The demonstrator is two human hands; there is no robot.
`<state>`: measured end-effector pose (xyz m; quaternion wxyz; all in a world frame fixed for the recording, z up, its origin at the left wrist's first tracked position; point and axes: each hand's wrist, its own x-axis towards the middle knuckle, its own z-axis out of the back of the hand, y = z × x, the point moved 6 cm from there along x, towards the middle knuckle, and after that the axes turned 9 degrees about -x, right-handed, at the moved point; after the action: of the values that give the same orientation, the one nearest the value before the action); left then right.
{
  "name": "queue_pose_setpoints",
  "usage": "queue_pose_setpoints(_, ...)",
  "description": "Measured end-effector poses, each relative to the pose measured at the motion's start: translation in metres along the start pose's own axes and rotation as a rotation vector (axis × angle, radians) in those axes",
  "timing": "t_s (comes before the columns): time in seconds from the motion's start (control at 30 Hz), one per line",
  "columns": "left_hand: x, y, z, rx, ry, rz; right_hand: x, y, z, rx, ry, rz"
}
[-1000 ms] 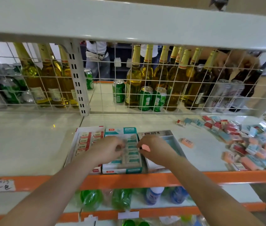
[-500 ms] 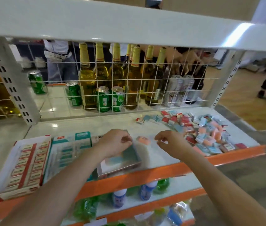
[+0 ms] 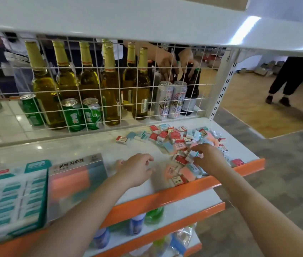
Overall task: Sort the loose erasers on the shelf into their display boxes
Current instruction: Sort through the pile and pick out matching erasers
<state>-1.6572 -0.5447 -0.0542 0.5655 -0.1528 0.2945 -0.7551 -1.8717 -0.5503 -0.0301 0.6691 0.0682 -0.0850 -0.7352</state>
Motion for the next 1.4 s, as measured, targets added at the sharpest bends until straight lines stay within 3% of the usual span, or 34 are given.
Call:
queue_pose_setpoints(0.3, 0.023, -0.016, -0.027, -0.107, 0.053, 0.026, 0.019, -0.008, -0.009, -0.142, 0.185, 0.230)
queue_pose_setpoints(0.53, 0.030, -0.010, -0.027, -0.152, -0.004, 0.064, 0.033, -0.002, -0.009, -0.228, 0.264, 0.371)
queue_pose_setpoints(0.8, 0.030, 0.001, -0.019, -0.183, -0.116, 0.096, 0.038, 0.007, 0.000, 0.022, 0.075, 0.296)
queue_pose_setpoints(0.93, 0.037, 0.012, -0.008, -0.083, -0.186, 0.118, 0.037, 0.021, 0.000, 0.091, 0.037, 0.294)
queue_pose_setpoints(1.17, 0.067, 0.022, -0.001, 0.169, -0.129, 0.075, 0.047, 0.041, -0.008, 0.098, -0.004, 0.288)
queue_pose_setpoints(1.4, 0.104, 0.031, 0.001, 0.357, -0.106, 0.158, 0.054, 0.046, -0.018, 0.126, 0.054, 0.237)
